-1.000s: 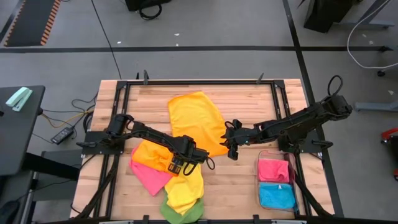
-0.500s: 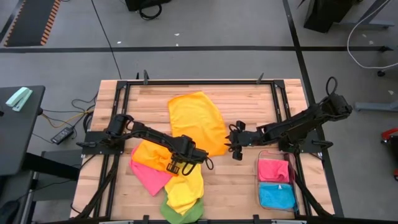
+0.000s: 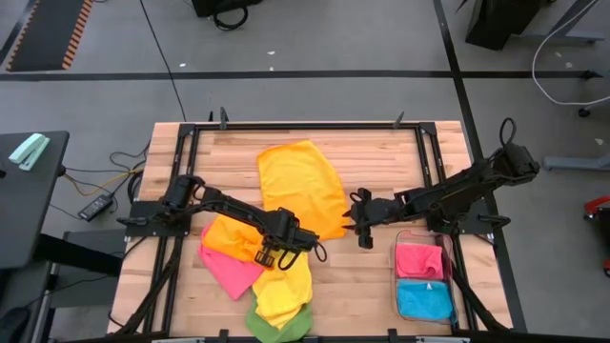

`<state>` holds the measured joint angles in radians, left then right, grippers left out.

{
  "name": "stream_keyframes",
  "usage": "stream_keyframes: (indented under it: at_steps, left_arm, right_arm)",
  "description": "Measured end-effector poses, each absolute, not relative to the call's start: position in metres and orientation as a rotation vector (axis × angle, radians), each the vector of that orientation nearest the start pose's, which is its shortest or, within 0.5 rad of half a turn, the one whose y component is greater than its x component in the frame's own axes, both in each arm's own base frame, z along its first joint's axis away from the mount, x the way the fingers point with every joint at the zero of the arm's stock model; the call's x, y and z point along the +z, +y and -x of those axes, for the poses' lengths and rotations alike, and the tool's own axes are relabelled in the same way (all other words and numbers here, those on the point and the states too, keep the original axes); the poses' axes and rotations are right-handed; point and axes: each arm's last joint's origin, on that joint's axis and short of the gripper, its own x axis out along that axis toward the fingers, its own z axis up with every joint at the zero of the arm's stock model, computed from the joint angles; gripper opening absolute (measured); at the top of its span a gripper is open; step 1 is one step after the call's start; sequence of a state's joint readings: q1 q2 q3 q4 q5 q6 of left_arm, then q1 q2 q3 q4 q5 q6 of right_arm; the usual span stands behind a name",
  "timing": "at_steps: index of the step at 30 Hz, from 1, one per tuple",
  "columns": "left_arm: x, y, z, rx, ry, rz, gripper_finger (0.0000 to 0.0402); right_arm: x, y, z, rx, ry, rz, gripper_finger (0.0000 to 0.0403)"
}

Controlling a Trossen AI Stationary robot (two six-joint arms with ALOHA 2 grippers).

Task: Fold microfiber towels
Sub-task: Fold the orange towel

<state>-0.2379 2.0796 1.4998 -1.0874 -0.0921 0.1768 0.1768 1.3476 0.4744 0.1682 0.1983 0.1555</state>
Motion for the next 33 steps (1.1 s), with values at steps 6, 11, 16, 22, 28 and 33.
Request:
stream_keyframes:
  at_steps: [6,11,16,22,28,33]
  left_arm:
    - [0.154,-0.080,-0.369,-0.236,1.639,-0.387,0.0038]
    - [0.154,-0.080,-0.369,-0.215,1.640,-0.368,0.0027]
    - [0.154,-0.080,-0.369,-0.209,1.639,-0.363,0.0011]
    - [0.154,-0.081,-0.369,-0.198,1.639,-0.352,0.0032]
    - [0.154,-0.081,-0.369,-0.198,1.634,-0.351,0.0025]
    - [0.154,-0.081,-0.369,-0.197,1.634,-0.351,0.0012]
  right_arm:
    - [0.136,0.026,-0.244,-0.035,0.723,-0.071,0.0210]
    - [0.112,0.026,-0.246,-0.007,0.833,-0.067,0.0217]
    - [0.107,0.032,-0.246,0.071,0.853,-0.079,0.0203]
    - [0.117,0.034,-0.242,0.151,0.844,-0.114,0.0180]
    - [0.120,0.037,-0.241,0.187,0.839,-0.110,0.0169]
    - [0.111,0.042,-0.240,0.223,0.879,-0.053,0.0168]
